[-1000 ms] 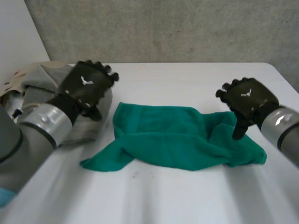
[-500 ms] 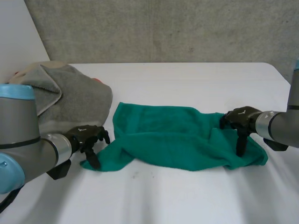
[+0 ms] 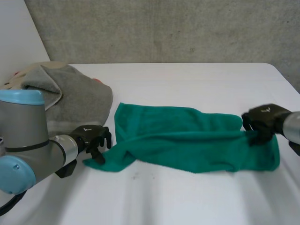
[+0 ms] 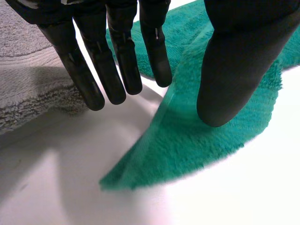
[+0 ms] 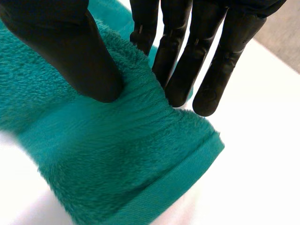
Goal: Fold the laundry.
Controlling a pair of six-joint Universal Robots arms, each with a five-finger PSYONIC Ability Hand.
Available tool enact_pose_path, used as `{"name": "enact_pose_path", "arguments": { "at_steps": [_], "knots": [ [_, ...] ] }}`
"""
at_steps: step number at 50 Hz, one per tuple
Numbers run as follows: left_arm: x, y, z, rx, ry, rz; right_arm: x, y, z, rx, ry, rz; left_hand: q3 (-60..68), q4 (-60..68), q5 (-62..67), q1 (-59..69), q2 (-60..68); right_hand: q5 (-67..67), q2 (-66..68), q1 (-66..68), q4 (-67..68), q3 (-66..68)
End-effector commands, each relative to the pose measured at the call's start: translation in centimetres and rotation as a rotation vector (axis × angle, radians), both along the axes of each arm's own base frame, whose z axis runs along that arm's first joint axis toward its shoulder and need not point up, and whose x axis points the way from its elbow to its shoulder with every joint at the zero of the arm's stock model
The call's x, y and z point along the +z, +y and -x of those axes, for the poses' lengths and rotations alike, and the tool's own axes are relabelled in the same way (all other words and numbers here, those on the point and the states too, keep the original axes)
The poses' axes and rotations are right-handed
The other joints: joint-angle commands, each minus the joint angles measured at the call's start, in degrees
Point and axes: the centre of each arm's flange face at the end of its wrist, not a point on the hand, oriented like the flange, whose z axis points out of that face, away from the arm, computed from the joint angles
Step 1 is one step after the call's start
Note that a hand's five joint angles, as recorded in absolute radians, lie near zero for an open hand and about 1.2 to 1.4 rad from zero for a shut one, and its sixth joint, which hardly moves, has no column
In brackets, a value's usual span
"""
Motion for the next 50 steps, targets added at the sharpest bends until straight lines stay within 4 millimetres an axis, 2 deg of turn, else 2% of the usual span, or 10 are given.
{"name": "enact_pose_path", "arguments": {
  "at_steps": [1,9,23,27,30,37,41,45,46,50],
  "knots": [
    [-0.1,0.5,0.5,-0.02,-0.002,-0.002,0.3,3.0,2.2,0.02,0.106,-0.068,9.5,9.6,9.7,9.6,9.5,14.0,12.9,23.8,12.0,12.3],
    [0.4,1.7,1.7,-0.063,-0.002,0.014,-0.2,4.1,2.3,0.027,0.118,-0.087,34.4,34.5,34.6,34.5,34.4,14.0,12.9,23.8,12.0,12.3],
    [2.9,1.8,1.2,-0.044,-0.068,0.125,3.7,4.9,2.3,0.028,0.143,0.069,39.1,39.2,39.4,39.2,39.1,14.0,12.9,23.8,12.0,12.3],
    [2.9,2.0,1.3,-0.085,-0.118,0.152,3.3,5.1,2.3,0.059,0.182,0.067,39.1,39.2,39.4,39.2,39.1,14.0,12.9,23.8,12.0,12.3],
    [3.0,1.3,1.9,-0.135,-0.16,0.212,2.5,4.3,2.3,0.097,0.234,0.074,39.1,39.2,39.4,39.2,39.1,14.0,12.9,23.8,12.0,12.3],
    [5.4,-4.0,5.0,-0.153,-0.159,0.483,0.8,-2.4,1.3,0.059,0.241,0.204,39.1,39.2,39.4,39.2,39.1,14.0,12.9,23.8,12.0,12.3],
    [10.6,-7.5,6.6,-0.088,-0.082,0.767,4.6,-5.6,-1.3,0.003,0.159,0.436,39.1,39.2,39.4,39.2,39.1,14.0,12.9,23.8,12.0,12.3],
    [17.3,-9.9,7.3,-0.003,0.032,1.109,11.2,-8.7,-2.4,-0.108,0.037,0.788,39.1,39.2,39.4,39.2,39.1,14.0,12.9,23.8,12.0,12.3],
    [20.5,-10.5,7.1,0.036,0.08,1.247,14.2,-9.4,-2.3,-0.157,-0.028,0.942,39.1,39.2,39.4,39.2,39.1,14.0,12.9,23.8,12.0,12.3],
    [26.1,-10.5,6.2,0.098,0.149,1.448,21.4,-8.4,-1.9,-0.213,-0.194,1.291,39.1,39.2,39.4,39.2,39.1,14.0,12.9,23.8,12.0,12.3]
  ]
}}
